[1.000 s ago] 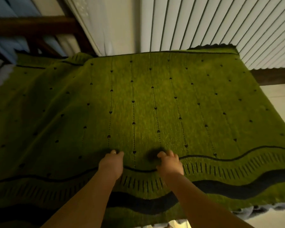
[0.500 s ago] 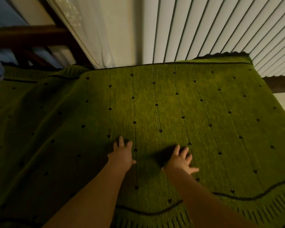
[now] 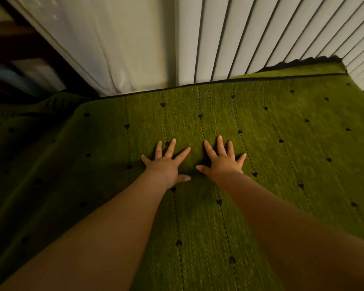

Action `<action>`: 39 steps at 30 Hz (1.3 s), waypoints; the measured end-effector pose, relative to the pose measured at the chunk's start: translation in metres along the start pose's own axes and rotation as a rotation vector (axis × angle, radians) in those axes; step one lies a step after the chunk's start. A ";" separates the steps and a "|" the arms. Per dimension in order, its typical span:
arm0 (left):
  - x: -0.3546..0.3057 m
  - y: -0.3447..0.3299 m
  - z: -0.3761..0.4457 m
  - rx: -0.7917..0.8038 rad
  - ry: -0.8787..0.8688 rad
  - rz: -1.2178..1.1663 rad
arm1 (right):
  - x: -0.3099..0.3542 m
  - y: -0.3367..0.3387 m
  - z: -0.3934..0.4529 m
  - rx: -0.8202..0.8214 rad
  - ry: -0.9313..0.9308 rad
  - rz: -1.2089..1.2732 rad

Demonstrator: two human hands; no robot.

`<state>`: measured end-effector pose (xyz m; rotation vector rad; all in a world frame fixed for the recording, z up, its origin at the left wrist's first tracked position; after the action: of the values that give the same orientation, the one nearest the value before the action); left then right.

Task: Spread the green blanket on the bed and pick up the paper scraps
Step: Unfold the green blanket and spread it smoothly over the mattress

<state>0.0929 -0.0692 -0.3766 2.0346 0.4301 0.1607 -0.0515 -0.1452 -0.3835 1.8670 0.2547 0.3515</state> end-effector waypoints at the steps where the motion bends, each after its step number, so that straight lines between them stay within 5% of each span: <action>1: 0.003 0.006 0.014 -0.002 0.007 -0.003 | -0.001 0.003 0.015 -0.006 -0.002 -0.010; 10: 0.014 0.062 0.103 -0.064 0.047 0.020 | 0.017 0.013 0.124 -0.138 -0.108 -0.008; 15: 0.015 0.145 0.137 -0.786 -0.104 0.110 | 0.023 0.010 0.124 -0.427 -0.097 -0.051; 18: 0.037 0.173 0.164 -0.939 0.015 -0.057 | 0.022 0.008 0.125 -0.479 -0.103 -0.044; 22: 0.040 0.168 0.215 -0.442 0.075 -0.368 | 0.021 0.006 0.125 -0.540 -0.097 -0.045; 26: 0.022 0.154 0.222 -0.003 0.019 -0.336 | 0.021 0.007 0.127 -0.556 -0.091 -0.038; 32: -0.001 0.128 0.199 0.600 0.160 -0.444 | 0.021 0.009 0.127 -0.548 -0.085 -0.044; 34: -0.002 0.128 0.203 0.537 0.110 -0.368 | 0.021 0.009 0.127 -0.545 -0.088 -0.049; 37: -0.002 0.147 0.217 0.234 -0.029 -0.236 | 0.021 0.009 0.126 -0.550 -0.089 -0.042; 39: 0.006 0.168 0.227 0.047 -0.001 -0.359 | 0.022 0.009 0.126 -0.556 -0.086 -0.043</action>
<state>0.2040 -0.3266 -0.3399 1.9663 0.7949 -0.0712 0.0145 -0.2519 -0.4096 1.3233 0.1207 0.2767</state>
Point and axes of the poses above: each hand's wrist, its own z-axis towards the middle knuckle, its own y-axis out of the back of the hand, x = y × z, the point moved 6 cm from there along z, towards the middle knuckle, and after that the axes turned 15 degrees about -x, right-handed, at the moved point
